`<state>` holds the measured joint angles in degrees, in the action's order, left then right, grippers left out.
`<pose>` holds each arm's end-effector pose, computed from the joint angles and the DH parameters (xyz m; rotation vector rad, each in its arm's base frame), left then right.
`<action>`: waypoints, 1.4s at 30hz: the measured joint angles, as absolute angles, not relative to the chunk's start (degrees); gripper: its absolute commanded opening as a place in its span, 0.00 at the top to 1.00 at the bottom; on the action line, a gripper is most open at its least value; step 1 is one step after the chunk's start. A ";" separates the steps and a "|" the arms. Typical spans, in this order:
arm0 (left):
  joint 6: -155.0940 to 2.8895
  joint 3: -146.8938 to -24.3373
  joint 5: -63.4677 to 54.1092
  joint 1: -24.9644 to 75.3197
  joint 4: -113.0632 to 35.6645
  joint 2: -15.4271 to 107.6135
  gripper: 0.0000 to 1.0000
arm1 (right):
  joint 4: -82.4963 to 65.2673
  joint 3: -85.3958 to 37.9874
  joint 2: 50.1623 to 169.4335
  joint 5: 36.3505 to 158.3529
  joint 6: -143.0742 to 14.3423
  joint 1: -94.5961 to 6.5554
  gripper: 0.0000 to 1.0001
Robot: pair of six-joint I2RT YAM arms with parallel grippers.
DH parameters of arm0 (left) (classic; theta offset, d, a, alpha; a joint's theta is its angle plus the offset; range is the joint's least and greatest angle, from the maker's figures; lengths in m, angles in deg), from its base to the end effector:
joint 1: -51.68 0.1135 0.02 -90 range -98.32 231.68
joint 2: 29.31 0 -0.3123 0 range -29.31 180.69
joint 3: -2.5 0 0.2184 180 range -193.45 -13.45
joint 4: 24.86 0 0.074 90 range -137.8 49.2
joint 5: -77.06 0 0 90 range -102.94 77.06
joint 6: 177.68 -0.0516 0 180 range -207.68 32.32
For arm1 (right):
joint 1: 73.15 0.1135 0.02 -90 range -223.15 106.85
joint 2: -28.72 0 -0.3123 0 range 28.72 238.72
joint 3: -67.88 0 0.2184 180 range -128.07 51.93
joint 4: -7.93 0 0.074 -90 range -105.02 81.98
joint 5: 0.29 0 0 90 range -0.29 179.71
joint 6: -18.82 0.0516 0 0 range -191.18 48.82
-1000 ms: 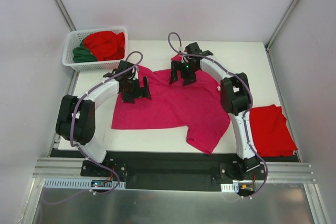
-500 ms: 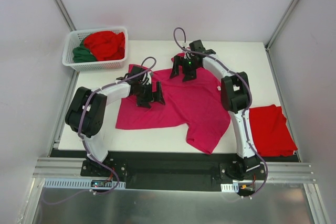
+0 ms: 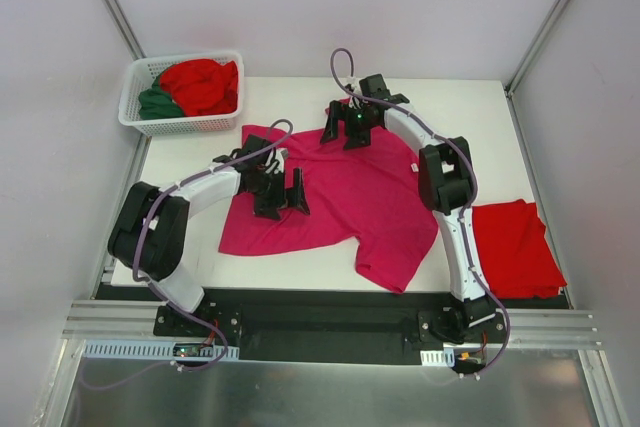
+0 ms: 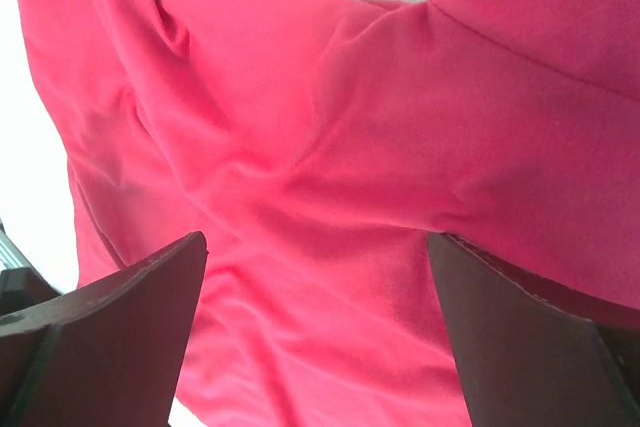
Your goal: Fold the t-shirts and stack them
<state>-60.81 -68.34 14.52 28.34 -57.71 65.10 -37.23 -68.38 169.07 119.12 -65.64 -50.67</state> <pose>0.2756 -0.1448 0.2377 0.1141 2.6652 -0.9292 0.5040 0.2360 0.2071 -0.5957 2.3829 0.8423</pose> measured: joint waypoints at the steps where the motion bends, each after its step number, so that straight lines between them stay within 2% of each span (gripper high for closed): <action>1: -61.25 -68.43 14.09 28.34 -58.91 64.44 0.01 | -37.14 -68.38 169.07 119.12 -65.64 -50.67 0.04; 15: -65.27 -72.23 8.40 28.34 -70.43 56.73 0.01 | -38.28 -69.69 169.55 117.39 -66.06 -50.91 0.04; 23: -65.86 -71.33 3.24 29.94 -71.96 59.50 0.01 | -29.21 -69.47 169.60 125.55 -58.43 -51.50 0.04; 31: -67.32 -68.14 0.62 34.90 -72.88 61.54 0.01 | -17.60 -75.57 174.71 133.09 -48.55 -49.73 0.04; 42: -68.26 -66.00 0.18 37.26 -73.03 60.99 0.01 | -18.65 -75.70 179.52 135.05 -47.78 -46.43 0.04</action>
<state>-68.26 -66.00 0.18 37.26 -73.03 60.99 -18.65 -75.70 179.52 135.05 -47.78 -46.43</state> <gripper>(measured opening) 0.993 0.961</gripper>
